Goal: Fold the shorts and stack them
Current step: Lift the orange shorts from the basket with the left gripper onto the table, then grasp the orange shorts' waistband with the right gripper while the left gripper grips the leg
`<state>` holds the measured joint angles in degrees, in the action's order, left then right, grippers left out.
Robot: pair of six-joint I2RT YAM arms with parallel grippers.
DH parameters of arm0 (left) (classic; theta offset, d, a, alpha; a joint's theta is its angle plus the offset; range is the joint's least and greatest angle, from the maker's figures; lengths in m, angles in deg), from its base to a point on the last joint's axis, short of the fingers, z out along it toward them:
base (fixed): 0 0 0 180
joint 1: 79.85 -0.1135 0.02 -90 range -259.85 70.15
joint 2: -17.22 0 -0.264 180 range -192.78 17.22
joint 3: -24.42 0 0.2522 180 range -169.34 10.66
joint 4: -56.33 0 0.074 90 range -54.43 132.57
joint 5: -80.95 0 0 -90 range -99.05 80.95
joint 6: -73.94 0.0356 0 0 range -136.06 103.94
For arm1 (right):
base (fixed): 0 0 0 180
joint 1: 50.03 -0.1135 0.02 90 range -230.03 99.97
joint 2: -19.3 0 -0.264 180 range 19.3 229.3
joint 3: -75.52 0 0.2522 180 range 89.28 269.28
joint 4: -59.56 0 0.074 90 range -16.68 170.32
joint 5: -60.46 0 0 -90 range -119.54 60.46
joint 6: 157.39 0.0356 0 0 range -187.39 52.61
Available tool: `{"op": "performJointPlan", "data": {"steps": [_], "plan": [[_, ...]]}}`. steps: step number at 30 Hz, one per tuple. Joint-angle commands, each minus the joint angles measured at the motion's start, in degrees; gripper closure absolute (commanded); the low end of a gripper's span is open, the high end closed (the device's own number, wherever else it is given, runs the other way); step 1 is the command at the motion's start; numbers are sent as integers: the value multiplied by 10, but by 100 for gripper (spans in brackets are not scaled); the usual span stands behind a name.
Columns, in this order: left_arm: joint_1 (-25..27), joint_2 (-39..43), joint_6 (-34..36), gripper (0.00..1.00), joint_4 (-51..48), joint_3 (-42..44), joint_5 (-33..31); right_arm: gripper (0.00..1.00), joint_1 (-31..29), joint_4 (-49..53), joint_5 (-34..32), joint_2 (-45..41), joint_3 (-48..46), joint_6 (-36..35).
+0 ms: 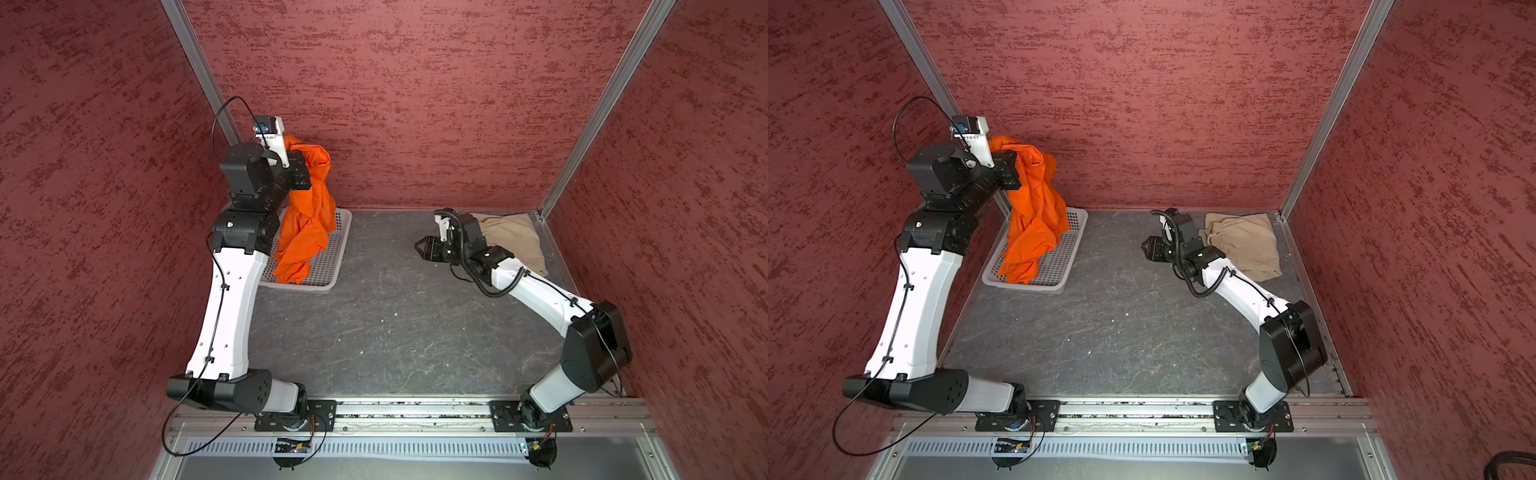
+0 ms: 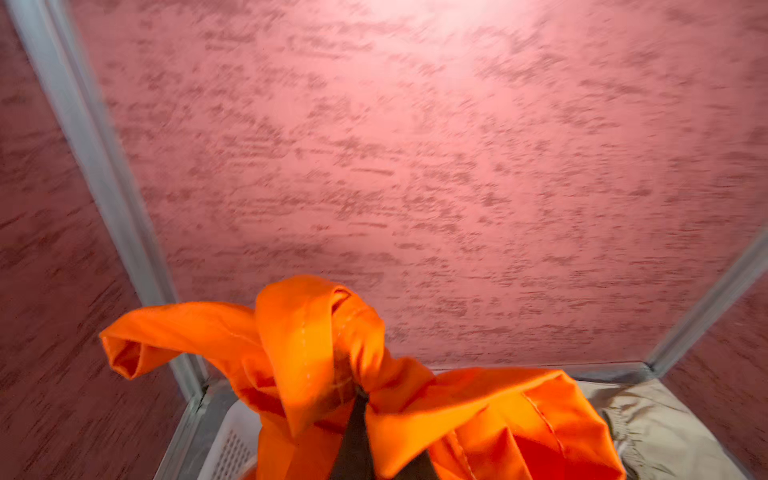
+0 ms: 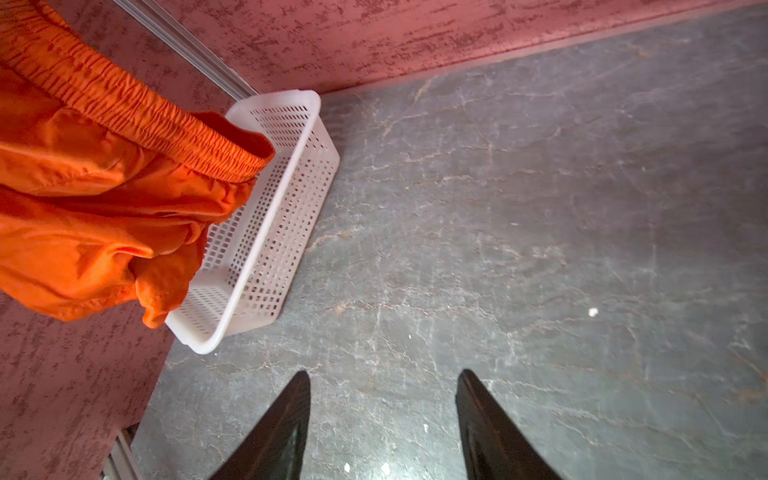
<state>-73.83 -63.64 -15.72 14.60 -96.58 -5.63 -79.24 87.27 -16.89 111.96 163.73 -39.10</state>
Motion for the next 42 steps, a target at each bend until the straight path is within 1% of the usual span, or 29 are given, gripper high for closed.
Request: {"op": "performJointPlan", "data": {"steps": [1,4,8,10,13,14,16,18,20,22,24,26,28,30,32,34,36,38,42], "plan": [[57,10,48,100,73,-24,55,42,-3,-33,23,8,23,5],[119,5,82,100,73,-45,64,42,3,-45,30,8,27,10],[189,-12,96,100,60,-59,79,42,19,-38,22,3,20,22],[213,-17,92,98,62,-31,79,42,29,-36,6,-8,0,37],[240,-21,81,92,65,48,62,42,46,-34,-19,-39,-55,66],[244,-19,66,90,71,82,55,42,52,-26,-32,-52,-76,76],[242,-15,34,82,93,156,31,41,57,-5,-60,-78,-113,83],[230,-17,3,62,103,224,-3,40,58,22,-83,-106,-146,82],[206,-31,-29,54,89,264,-28,40,57,50,-90,-120,-168,76],[177,-51,-72,48,59,283,-39,40,57,79,-91,-122,-177,66],[148,-61,-111,45,32,295,-21,40,56,97,-79,-124,-181,49],[130,-57,-137,42,29,317,4,39,54,106,-54,-122,-184,25],[129,-42,-146,39,36,345,26,39,47,123,-35,-110,-180,12],[131,-24,-155,39,45,376,66,39,36,148,-29,-97,-174,0],[138,-10,-169,37,45,412,119,38,31,166,-27,-69,-176,-2],[152,1,-182,36,40,449,147,37,34,183,-46,-61,-186,5],[171,15,-193,34,34,488,164,37,47,194,-50,-54,-190,3],[191,27,-204,33,36,529,179,37,63,182,-34,-52,-198,-6],[224,55,-233,31,64,600,208,36,84,164,28,-32,-198,-44]]}}
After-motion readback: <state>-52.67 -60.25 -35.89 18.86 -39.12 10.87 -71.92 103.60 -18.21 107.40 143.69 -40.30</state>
